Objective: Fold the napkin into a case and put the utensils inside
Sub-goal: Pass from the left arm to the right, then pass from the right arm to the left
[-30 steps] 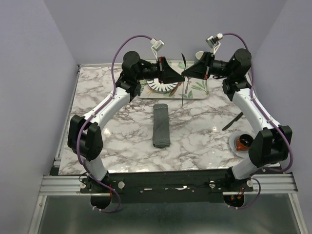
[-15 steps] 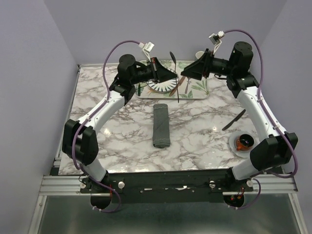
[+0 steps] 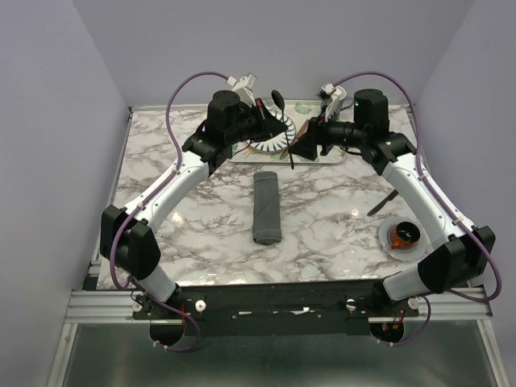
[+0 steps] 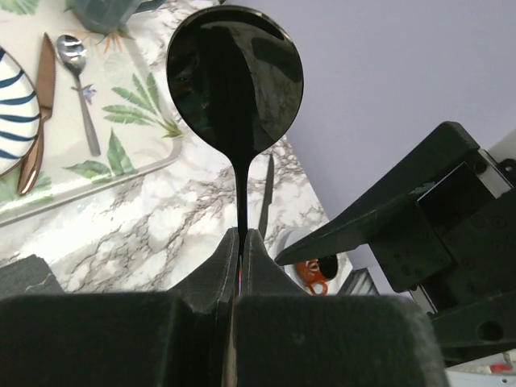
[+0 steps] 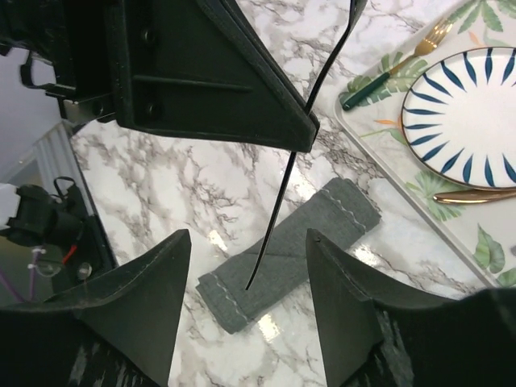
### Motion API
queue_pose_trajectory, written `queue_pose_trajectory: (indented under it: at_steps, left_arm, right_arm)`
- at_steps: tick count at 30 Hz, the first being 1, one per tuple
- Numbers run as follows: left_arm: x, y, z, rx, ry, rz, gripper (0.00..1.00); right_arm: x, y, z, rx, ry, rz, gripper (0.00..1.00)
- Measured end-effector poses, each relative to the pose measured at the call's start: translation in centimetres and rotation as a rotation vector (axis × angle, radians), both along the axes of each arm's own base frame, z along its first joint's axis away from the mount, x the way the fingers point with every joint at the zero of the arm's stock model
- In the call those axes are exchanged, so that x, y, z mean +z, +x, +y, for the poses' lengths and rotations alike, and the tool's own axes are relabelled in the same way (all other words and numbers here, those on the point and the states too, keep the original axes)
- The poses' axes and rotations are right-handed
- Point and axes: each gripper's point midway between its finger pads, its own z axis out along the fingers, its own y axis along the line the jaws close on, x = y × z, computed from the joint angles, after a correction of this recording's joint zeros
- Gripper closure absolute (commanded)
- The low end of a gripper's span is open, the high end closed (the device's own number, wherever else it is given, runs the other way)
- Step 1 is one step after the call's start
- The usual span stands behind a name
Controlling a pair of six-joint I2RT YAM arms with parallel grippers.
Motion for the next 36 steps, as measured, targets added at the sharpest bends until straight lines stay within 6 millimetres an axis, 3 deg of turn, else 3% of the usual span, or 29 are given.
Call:
queue_pose_trajectory:
  at_steps: [7,10,11,14,16,21,29,33,36]
  left_arm:
    - [-1.2,-0.1,0.0,0.041,0.045,0.031,1.00]
    - [-1.2,-0.1,-0.2,0.046,0.047,0.031,1.00]
    - [-1.3,-0.2,-0.2,0.046,0.049,0.031,1.00]
    - [-1.4,-0.3,-0.3,0.049,0.053,0.035,1.00]
    - [-1.5,-0.2,-0.3,0.053,0.055,0.036,0.99]
    - [-1.5,0.0,-0.1,0.075,0.062,0.037,0.84]
    - [0.0,0.8,0.6,0.130,0.059,0.021,0.81]
    - [0.5,1.3,0.6,0.140,0.052,0.013,0.84]
    - [0.4,1.7,0.5,0.145,0.050,0.016,1.00]
  right_arm:
    - [-3.0,1.1,0.9,-0.035,-0.115,-0.019,0.44]
    - [-4.2,1.6,1.0,-0.055,-0.160,-0.017,0.63]
    - [-4.8,1.7,1.1,-0.061,-0.178,-0.016,0.77]
    - [-5.6,1.9,1.1,-0.069,-0.202,-0.007,0.99]
    - [-5.7,2.0,1.1,-0.076,-0.213,-0.009,0.99]
    - [-5.8,1.9,1.1,-0.078,-0.218,-0.010,0.99]
    - [-5.7,1.7,1.3,-0.083,-0.209,0.003,0.99]
    - [-5.7,1.5,1.4,-0.086,-0.202,0.017,0.99]
    - [-5.8,1.3,1.5,-0.081,-0.198,0.026,0.99]
